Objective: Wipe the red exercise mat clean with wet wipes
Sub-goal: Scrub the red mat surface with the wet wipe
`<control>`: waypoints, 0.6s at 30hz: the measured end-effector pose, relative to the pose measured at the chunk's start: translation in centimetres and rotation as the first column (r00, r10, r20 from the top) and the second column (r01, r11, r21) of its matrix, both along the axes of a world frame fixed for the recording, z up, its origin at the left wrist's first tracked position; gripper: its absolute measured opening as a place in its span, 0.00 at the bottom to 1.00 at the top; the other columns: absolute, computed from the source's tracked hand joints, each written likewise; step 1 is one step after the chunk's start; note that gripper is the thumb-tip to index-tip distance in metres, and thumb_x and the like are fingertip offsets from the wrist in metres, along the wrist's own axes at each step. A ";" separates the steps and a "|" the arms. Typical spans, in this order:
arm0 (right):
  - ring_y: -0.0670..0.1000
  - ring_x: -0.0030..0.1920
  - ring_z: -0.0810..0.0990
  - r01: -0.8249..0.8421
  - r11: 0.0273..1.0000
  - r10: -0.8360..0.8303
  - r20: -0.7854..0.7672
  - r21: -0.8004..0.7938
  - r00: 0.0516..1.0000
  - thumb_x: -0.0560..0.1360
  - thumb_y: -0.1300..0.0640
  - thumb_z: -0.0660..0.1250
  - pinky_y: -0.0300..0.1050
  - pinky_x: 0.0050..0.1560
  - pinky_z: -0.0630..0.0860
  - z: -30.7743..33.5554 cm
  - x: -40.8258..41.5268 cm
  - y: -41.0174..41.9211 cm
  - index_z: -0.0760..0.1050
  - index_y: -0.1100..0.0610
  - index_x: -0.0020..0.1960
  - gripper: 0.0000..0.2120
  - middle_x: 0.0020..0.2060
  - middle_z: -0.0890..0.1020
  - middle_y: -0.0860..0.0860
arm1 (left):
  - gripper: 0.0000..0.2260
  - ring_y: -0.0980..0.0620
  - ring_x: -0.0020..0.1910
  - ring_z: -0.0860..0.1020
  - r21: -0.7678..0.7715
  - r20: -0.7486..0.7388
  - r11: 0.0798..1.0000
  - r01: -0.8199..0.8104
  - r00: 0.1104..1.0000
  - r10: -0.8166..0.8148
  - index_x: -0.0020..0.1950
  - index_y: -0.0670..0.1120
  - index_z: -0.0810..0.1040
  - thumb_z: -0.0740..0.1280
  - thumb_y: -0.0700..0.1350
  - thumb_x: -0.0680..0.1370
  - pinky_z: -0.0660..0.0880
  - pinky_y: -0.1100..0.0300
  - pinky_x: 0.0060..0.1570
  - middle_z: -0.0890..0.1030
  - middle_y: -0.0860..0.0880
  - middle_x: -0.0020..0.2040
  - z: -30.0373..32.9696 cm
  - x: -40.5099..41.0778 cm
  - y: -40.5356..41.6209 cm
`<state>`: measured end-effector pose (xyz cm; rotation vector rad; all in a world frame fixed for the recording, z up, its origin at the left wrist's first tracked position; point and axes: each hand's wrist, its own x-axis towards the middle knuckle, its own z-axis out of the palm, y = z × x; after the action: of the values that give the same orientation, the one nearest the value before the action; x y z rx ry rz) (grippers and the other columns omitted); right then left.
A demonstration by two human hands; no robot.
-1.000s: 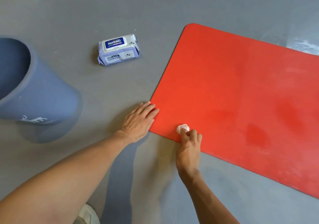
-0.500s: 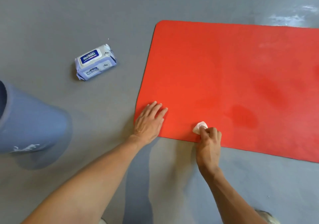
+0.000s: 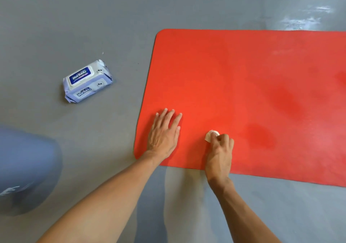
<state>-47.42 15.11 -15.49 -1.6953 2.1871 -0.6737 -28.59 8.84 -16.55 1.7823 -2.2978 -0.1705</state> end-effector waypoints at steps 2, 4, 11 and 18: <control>0.53 0.49 0.66 -0.139 0.989 0.140 0.012 -0.051 0.990 0.76 0.69 0.61 0.44 0.51 0.72 -0.2 2.4 1.3 0.77 0.57 0.64 0.19 0.50 0.71 0.50 | 0.22 0.39 0.78 0.68 0.009 0.017 1.000 0.000 1.000 0.000 0.77 0.48 0.74 0.56 0.51 0.84 0.62 0.39 0.78 0.75 0.43 0.75 -0.4 0.1 -0.6; 0.52 0.48 0.67 -0.297 0.954 0.297 0.011 -0.044 0.955 0.77 0.65 0.56 0.41 0.48 0.71 -0.3 4.4 3.0 0.76 0.57 0.66 0.20 0.50 0.72 0.48 | 0.23 0.40 0.78 0.67 0.019 0.047 1.000 0.016 0.999 -0.017 0.78 0.48 0.73 0.55 0.52 0.85 0.61 0.39 0.79 0.73 0.43 0.76 -0.9 0.6 -0.9; 0.54 0.47 0.69 -0.245 0.969 0.244 -0.026 -0.023 0.969 0.76 0.65 0.63 0.48 0.45 0.74 -0.3 0.8 -6.2 0.79 0.56 0.55 0.11 0.47 0.73 0.50 | 0.24 0.42 0.82 0.61 0.029 0.095 0.999 0.038 0.995 -0.040 0.81 0.49 0.68 0.54 0.53 0.85 0.59 0.41 0.80 0.68 0.46 0.80 -1.1 1.3 -0.6; 0.55 0.48 0.68 -0.242 0.970 0.241 -0.059 -0.005 0.969 0.76 0.65 0.53 0.47 0.47 0.74 -0.3 1.4 -6.1 0.77 0.57 0.65 0.22 0.49 0.73 0.50 | 0.25 0.40 0.82 0.60 0.048 0.118 0.998 0.049 0.992 -0.054 0.81 0.51 0.68 0.56 0.54 0.85 0.59 0.38 0.79 0.67 0.44 0.81 -1.1 1.2 -0.7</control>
<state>-46.01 8.99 -15.76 -1.9681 1.9704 -0.5801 -27.38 8.13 -17.66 1.8020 -2.4427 -0.1287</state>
